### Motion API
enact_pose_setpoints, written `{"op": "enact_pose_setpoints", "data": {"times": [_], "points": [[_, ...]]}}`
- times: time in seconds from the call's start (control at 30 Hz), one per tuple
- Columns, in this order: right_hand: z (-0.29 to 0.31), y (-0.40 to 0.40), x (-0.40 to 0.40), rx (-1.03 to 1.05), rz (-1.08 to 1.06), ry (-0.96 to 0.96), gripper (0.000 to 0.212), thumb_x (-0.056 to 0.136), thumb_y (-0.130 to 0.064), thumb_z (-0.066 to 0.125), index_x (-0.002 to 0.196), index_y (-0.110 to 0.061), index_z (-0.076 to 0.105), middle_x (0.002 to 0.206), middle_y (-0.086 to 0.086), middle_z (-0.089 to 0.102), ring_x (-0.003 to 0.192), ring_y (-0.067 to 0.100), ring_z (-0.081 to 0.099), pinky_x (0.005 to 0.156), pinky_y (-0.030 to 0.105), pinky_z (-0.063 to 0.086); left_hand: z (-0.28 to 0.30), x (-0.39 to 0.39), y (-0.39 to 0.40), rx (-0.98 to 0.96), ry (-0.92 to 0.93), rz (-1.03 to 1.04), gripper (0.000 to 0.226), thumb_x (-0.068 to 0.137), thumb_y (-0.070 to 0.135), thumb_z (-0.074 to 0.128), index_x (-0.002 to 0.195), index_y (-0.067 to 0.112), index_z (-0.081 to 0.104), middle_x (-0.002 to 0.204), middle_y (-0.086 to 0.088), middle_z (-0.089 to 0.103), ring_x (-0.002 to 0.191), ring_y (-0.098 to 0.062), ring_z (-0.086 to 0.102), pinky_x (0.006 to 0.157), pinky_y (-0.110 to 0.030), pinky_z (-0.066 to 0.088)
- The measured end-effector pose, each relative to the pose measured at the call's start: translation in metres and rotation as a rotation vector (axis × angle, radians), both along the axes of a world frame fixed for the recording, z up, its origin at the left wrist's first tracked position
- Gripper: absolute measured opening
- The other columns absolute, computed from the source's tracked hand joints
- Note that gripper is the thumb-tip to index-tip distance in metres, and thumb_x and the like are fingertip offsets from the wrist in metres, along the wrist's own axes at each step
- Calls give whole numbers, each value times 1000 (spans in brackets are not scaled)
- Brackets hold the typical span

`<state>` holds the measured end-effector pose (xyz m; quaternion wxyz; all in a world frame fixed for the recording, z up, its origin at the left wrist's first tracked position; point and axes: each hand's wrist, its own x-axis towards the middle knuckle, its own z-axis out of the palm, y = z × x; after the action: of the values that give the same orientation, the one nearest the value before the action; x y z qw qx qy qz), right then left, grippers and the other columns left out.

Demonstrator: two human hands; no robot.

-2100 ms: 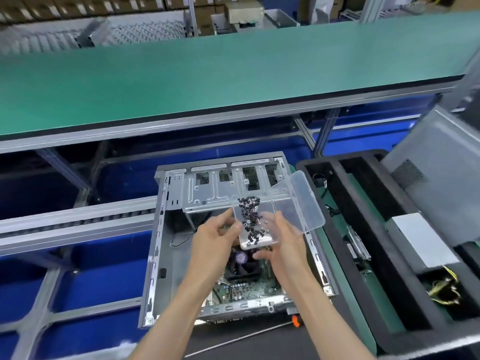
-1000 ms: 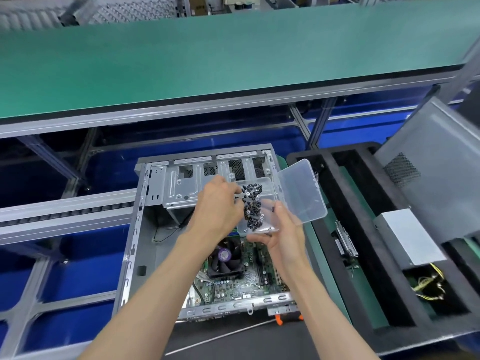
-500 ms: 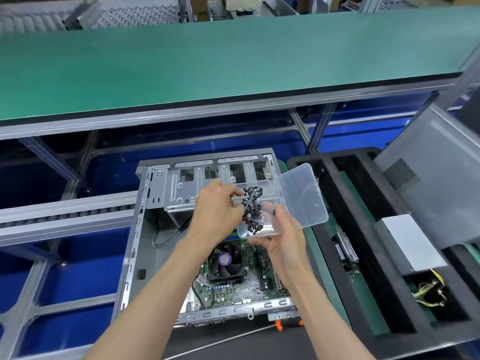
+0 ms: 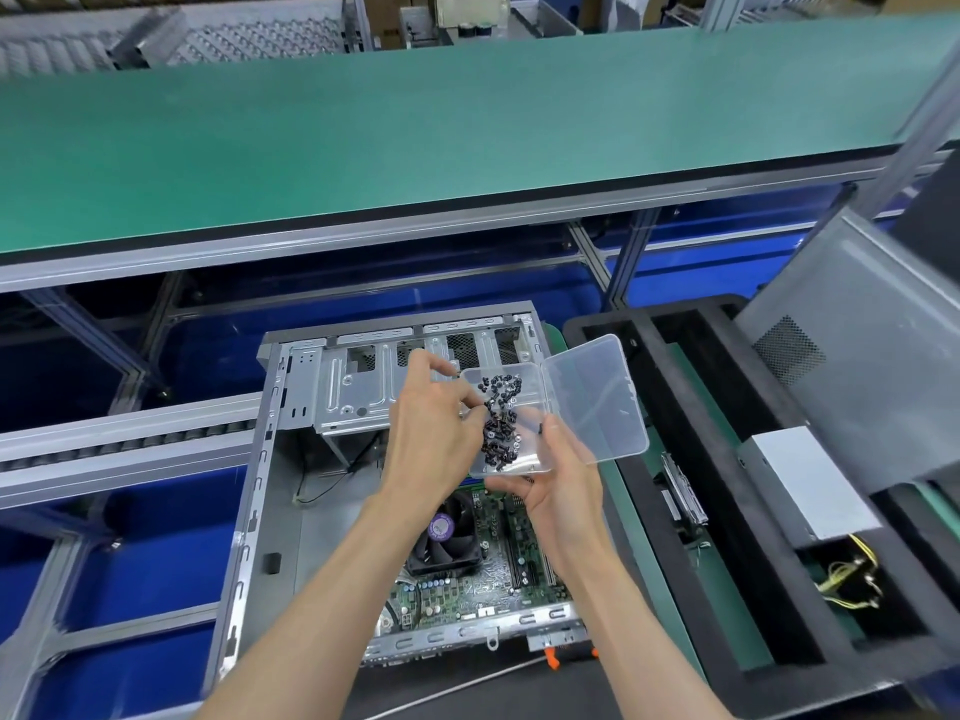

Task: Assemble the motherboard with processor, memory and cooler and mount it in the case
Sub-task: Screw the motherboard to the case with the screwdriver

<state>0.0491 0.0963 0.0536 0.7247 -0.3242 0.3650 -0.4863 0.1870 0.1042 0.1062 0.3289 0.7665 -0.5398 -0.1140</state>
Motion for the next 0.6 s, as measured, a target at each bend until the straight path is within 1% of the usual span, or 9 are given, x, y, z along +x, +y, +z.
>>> {"op": "enact_pose_setpoints", "data": {"times": [0.07,0.13,0.2,0.27,0.37,0.43,0.47,0.53,0.6], "points": [[1,0,0,9,-9,8,33,105,-30,47,115,-11,73,127,-5,66,89,27,73,66,42,59,-2,-2,1,-23,12,-21,11,89,21,70,78,19,69,118,7,38,80,-4,51,73,-24,37],[3,0,1,22,-15,20,33,105,-29,47,115,-10,73,127,-3,66,91,28,73,66,42,59,-2,-1,2,-64,81,-23,14,91,23,65,78,20,63,119,8,37,97,-4,48,78,-18,35],[5,1,1,33,-21,20,34,106,-28,46,114,-9,73,127,-1,65,92,27,72,66,42,59,1,2,2,-89,254,9,14,93,27,58,79,24,57,114,10,39,105,-3,46,82,-15,34],[7,1,1,39,-32,25,34,106,-25,46,114,-6,72,127,0,65,92,24,72,65,42,59,5,4,2,-90,459,52,17,93,29,52,78,20,52,103,9,44,95,-1,49,80,-20,35],[8,1,1,44,-27,48,34,106,-26,46,116,-5,71,128,0,64,79,25,74,67,47,61,8,10,0,-245,1021,91,14,86,21,45,73,15,45,75,1,47,62,-12,40,58,-26,33],[7,1,1,46,-25,56,35,106,-28,46,118,-5,70,128,3,65,76,27,73,68,48,60,11,15,2,-296,1437,109,10,77,19,44,68,16,41,66,-1,41,50,-12,27,43,-24,23],[7,0,1,45,-25,58,35,106,-28,46,119,-5,69,128,6,64,77,27,73,67,46,60,11,19,2,-275,1561,115,12,75,20,42,64,16,39,63,-1,36,47,-11,22,39,-23,18],[6,1,1,44,-25,58,35,106,-28,46,119,-5,69,127,7,65,79,26,73,66,44,59,10,23,3,-189,1575,104,20,77,20,40,57,18,38,57,2,30,44,-10,17,36,-19,16],[6,1,1,38,-23,60,35,106,-28,46,119,-6,70,124,0,67,80,25,74,67,45,59,11,22,2,-95,1285,82,25,76,20,48,51,20,42,49,4,29,41,-12,18,37,-19,20]]}}
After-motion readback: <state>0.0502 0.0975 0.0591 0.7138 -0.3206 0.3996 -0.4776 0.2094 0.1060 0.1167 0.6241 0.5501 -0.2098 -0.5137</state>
